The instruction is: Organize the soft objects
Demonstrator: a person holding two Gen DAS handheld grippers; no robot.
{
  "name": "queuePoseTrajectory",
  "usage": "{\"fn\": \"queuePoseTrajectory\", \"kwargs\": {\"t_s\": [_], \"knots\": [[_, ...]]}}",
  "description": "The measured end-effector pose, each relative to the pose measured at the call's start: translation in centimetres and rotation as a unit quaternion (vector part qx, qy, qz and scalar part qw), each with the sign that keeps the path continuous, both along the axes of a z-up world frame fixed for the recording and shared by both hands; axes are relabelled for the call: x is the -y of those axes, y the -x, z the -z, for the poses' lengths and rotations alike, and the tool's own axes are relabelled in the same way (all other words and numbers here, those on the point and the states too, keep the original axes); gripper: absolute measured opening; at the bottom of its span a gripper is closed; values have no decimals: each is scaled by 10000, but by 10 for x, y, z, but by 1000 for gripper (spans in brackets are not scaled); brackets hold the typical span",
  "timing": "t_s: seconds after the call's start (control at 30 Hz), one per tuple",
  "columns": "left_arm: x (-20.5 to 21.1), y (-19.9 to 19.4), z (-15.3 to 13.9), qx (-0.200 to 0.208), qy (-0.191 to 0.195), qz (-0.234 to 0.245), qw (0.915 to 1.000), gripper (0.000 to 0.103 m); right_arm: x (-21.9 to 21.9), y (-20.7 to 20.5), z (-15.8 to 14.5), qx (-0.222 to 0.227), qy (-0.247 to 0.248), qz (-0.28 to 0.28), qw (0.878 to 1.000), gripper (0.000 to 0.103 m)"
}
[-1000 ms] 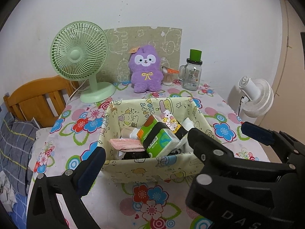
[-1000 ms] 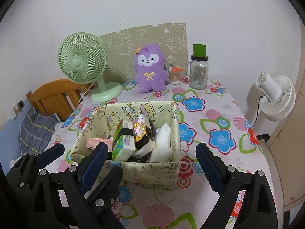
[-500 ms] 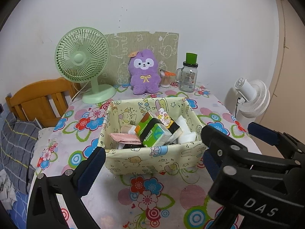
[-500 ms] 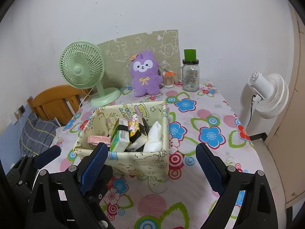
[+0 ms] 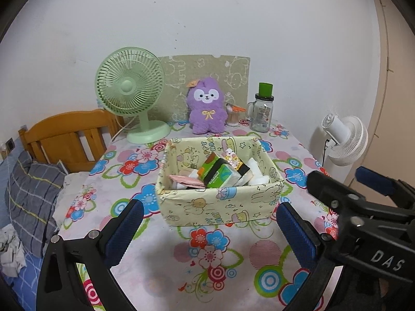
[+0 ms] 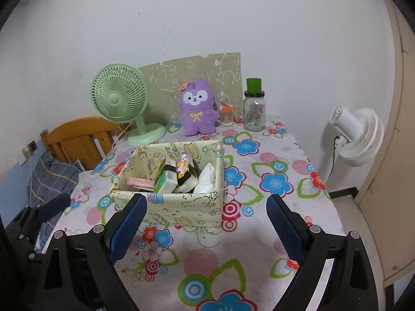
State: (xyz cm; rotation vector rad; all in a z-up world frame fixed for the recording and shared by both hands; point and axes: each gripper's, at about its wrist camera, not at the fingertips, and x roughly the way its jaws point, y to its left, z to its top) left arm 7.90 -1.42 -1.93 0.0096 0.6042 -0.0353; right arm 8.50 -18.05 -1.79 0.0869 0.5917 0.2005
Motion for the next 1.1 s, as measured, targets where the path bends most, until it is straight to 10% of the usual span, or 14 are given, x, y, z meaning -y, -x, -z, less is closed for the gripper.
{"fn": "queuePoseTrajectory", "kwargs": {"t_s": [1.1], "knots": [[-20,43,-27,432,117,-84,9990,103,20,50,-22,460,-20,357,9983,102]]}}
